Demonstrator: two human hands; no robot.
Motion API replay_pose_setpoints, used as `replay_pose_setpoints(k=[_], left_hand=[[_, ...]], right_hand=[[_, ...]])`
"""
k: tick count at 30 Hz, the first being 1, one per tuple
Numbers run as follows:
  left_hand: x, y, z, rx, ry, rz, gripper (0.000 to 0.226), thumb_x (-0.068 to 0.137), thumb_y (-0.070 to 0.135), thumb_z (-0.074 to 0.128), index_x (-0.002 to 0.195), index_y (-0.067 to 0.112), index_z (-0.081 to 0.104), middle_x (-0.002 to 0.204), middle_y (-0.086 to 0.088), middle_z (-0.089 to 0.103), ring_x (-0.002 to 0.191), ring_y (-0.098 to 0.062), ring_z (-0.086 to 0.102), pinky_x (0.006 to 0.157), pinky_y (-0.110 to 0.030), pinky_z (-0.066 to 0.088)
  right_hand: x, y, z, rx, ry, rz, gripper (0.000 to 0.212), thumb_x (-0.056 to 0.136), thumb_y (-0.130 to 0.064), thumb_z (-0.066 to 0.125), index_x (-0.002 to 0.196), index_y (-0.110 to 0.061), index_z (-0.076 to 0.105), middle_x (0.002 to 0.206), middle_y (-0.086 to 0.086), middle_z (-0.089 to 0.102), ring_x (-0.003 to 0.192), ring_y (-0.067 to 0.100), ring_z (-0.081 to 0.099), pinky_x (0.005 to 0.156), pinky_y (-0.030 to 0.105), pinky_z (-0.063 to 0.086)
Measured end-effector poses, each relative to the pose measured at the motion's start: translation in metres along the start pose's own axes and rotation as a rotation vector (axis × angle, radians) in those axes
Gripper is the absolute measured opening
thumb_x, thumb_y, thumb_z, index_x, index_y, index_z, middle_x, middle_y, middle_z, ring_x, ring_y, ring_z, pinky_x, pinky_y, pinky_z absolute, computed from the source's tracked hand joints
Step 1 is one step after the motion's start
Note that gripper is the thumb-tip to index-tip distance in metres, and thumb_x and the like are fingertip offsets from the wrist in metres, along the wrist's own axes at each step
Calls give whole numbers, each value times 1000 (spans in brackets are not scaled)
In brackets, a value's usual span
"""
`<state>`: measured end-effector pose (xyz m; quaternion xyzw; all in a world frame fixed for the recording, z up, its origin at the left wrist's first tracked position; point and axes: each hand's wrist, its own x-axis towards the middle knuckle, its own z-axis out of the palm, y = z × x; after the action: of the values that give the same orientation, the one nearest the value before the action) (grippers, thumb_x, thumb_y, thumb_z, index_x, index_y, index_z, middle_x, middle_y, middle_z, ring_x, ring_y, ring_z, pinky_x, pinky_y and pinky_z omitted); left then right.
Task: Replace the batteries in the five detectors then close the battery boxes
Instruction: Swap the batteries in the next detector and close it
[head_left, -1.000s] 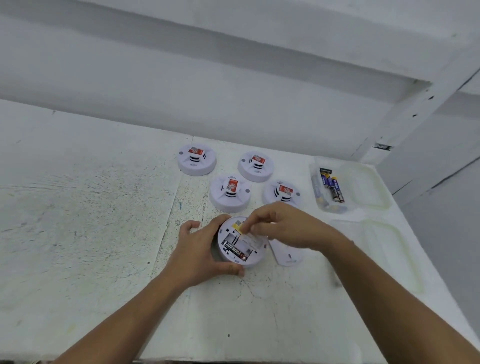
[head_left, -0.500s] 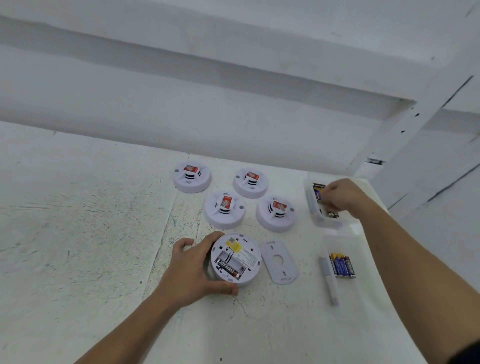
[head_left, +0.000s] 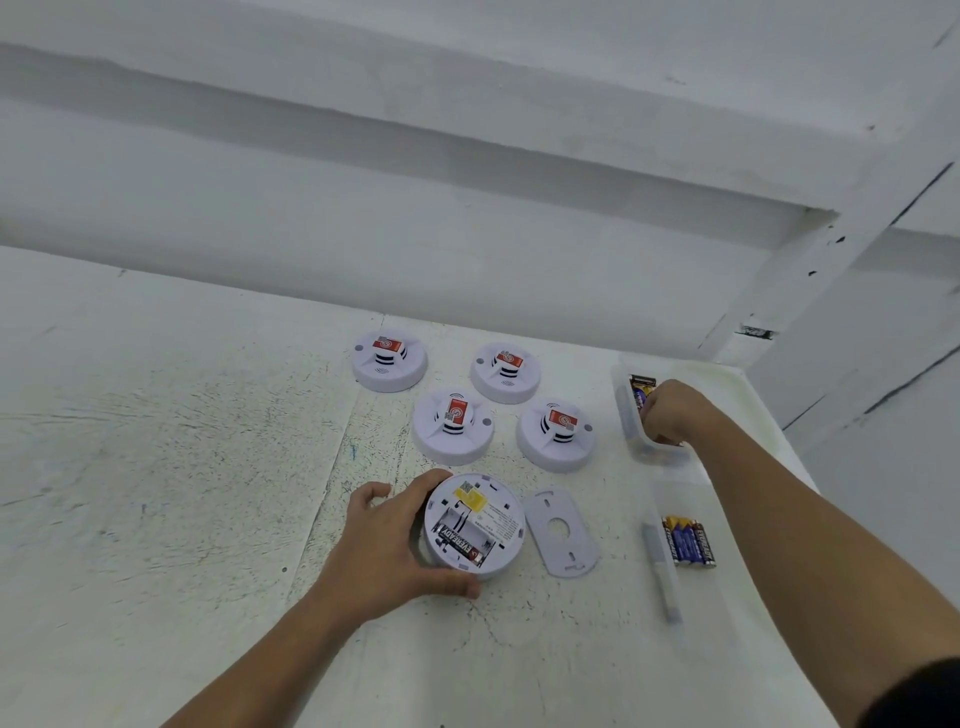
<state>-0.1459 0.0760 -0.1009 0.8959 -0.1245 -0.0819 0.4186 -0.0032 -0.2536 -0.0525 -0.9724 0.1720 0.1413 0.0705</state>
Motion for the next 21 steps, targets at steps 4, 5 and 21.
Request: replay_pose_setpoints(k=[4, 5, 21], left_hand=[[0, 0, 1, 7, -1, 0, 88, 35, 80, 70, 112, 62, 32, 105, 60, 36, 101, 30, 7, 101, -29, 22], [0, -1, 2, 6, 2, 0, 89, 34, 82, 69, 112, 63, 32, 103, 59, 39, 102, 24, 14, 102, -29, 22], [2, -4, 3, 7, 11, 41, 88, 34, 86, 64, 113, 64, 32, 100, 52, 49, 111, 22, 19, 102, -24, 16]], right_hand=[[-6, 6, -4, 199, -8, -38, 28, 73, 13, 48, 61, -12, 48, 60, 3, 46, 54, 17, 41, 50, 21, 31], [-8, 8, -5, 291, -13, -39, 28, 72, 15, 50, 65, -11, 53, 64, 4, 51, 55, 18, 45, 49, 22, 34], [-50, 0, -35, 1673, -144, -17, 26, 87, 12, 53, 104, -6, 58, 91, 17, 60, 82, 25, 62, 65, 28, 60]])
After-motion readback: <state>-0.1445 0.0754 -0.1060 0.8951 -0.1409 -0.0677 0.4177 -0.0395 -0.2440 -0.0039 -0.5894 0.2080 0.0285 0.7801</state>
